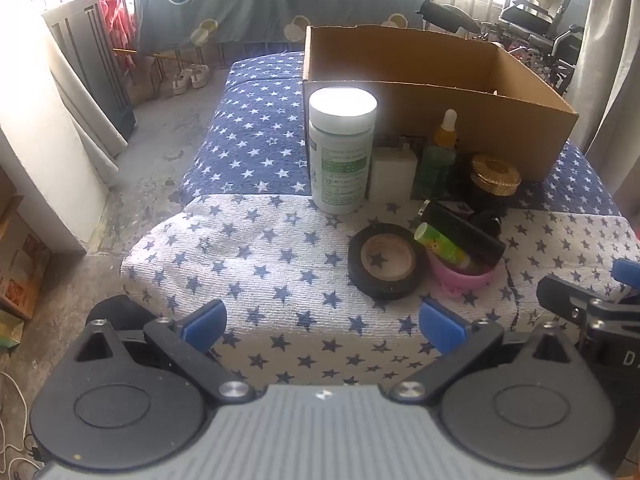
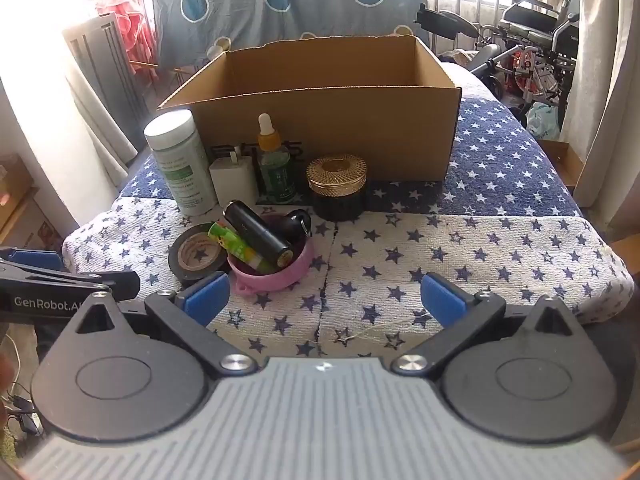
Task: Organize rigid objects
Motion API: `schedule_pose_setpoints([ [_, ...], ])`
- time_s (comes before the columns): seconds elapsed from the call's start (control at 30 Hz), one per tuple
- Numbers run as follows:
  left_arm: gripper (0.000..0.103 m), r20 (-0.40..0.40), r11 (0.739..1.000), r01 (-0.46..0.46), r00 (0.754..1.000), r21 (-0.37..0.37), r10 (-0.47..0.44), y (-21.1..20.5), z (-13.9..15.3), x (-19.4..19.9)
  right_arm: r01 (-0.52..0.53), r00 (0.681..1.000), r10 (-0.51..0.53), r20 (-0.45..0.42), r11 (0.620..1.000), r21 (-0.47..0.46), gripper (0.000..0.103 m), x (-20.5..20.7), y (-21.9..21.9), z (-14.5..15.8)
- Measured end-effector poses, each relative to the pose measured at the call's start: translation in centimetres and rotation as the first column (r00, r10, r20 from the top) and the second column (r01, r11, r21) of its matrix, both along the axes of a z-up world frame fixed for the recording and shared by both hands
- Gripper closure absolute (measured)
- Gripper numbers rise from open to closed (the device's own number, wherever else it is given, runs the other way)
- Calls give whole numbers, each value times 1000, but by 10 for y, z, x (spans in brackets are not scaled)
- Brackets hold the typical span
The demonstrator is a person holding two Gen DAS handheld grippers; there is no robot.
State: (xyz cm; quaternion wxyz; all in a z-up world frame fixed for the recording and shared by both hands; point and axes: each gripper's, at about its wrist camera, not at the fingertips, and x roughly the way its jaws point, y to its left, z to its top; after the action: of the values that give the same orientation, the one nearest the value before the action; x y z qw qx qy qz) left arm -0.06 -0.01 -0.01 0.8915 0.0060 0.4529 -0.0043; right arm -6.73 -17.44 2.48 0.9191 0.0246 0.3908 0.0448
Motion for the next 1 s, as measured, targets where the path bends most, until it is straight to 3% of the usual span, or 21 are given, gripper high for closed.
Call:
schedule_pose_setpoints([
  [0.33, 0, -20, 1000, -31, 999, 5, 31, 2, 0, 3, 2, 1000, -1, 17, 1000, -5, 1, 11, 8, 12],
  [1.0, 0, -36, 999, -40, 999, 9, 41, 2, 1, 1, 7, 1000, -7, 8, 1000, -2, 1, 2, 3, 10],
])
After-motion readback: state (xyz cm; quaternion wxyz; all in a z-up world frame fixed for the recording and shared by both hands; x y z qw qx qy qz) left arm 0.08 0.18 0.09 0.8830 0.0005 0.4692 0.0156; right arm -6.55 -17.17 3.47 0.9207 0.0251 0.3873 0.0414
